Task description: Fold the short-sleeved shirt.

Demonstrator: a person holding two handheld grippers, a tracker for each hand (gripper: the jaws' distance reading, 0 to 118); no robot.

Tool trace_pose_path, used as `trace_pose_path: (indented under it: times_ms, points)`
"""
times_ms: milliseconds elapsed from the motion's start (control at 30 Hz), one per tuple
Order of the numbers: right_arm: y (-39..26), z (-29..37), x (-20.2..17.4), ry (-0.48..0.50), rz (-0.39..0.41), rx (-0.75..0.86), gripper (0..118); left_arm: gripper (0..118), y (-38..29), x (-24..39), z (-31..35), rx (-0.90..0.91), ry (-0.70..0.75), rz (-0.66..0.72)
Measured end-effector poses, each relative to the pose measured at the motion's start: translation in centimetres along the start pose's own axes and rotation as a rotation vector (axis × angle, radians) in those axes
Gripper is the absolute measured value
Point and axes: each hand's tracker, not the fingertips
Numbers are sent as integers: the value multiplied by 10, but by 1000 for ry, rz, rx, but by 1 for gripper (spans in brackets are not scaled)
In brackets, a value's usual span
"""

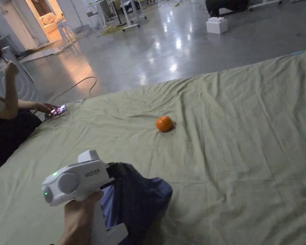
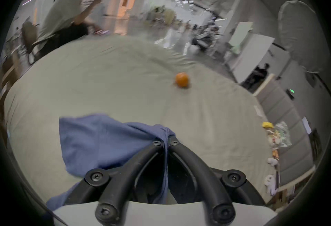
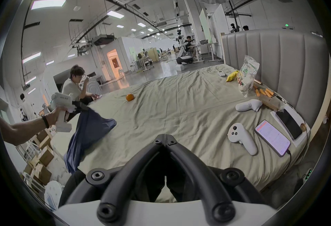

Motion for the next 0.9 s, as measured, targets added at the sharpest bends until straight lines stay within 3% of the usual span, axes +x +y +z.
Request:
trace_pose_path:
  times_ms: [200,367,467,533,700,767,833,867,900]
  points:
    - [-4,27,14,-62,-21,47,0,2,-20,163,-12,-15,-247,-315]
    - [-10,49,32,-108,-40,66,0,2,-143,279,-30,-192,-500,-387]
    - [-14,60,42,-151,-46,76,0,2,-233,334,-31,-308,-548,-499]
    - [-17,60,49,-163,-92,71,0,2,-290,361,-33,-382,-582,-616]
    - [-20,62,52,-199,-54,62,0,3,-361,374,-4,-484,-698,-765]
    - [-23,60,52,-193,-48,56,0,15,-371,366,-8,-425,-655,-882]
    - [-23,56,50,-177,-47,51,0,21,-360,355,-6,-447,-672,-845]
    - [-23,55,48,-172,-45,54,0,44,-349,351,-5,-495,-692,-768]
    - [-20,51,43,-165,-43,58,0,77,-338,345,-3,-500,-693,-724]
